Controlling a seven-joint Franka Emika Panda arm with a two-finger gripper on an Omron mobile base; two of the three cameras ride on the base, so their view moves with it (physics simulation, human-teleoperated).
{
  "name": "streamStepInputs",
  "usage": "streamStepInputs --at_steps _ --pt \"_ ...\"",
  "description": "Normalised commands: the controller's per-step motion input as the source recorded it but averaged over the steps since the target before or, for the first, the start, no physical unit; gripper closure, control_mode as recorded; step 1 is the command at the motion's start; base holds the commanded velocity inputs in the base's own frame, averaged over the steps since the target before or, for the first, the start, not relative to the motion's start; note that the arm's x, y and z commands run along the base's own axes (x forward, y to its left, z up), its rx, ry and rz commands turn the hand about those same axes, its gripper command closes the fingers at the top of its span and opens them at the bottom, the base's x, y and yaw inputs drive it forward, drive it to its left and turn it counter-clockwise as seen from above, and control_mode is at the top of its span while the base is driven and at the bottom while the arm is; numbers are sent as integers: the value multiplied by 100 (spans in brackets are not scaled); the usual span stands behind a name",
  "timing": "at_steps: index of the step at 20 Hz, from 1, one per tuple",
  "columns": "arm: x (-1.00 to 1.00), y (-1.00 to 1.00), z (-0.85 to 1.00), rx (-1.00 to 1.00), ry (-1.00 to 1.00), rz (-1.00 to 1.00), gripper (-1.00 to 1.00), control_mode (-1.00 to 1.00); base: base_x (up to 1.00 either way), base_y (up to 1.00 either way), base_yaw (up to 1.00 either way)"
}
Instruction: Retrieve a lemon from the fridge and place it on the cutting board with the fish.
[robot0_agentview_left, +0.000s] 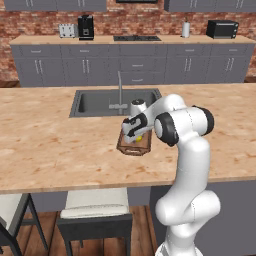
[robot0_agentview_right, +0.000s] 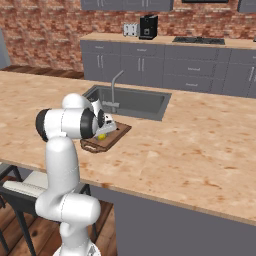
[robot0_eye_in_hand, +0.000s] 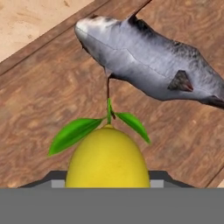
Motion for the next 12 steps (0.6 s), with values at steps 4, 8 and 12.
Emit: streamStepInputs --at_steps 4,8,12 --pt "0 0 0 0 0 0 -100 -100 0 0 0" --pt "0 0 0 0 0 0 -100 -100 0 0 0" --pt "0 0 1 0 0 0 -100 -100 0 0 0"
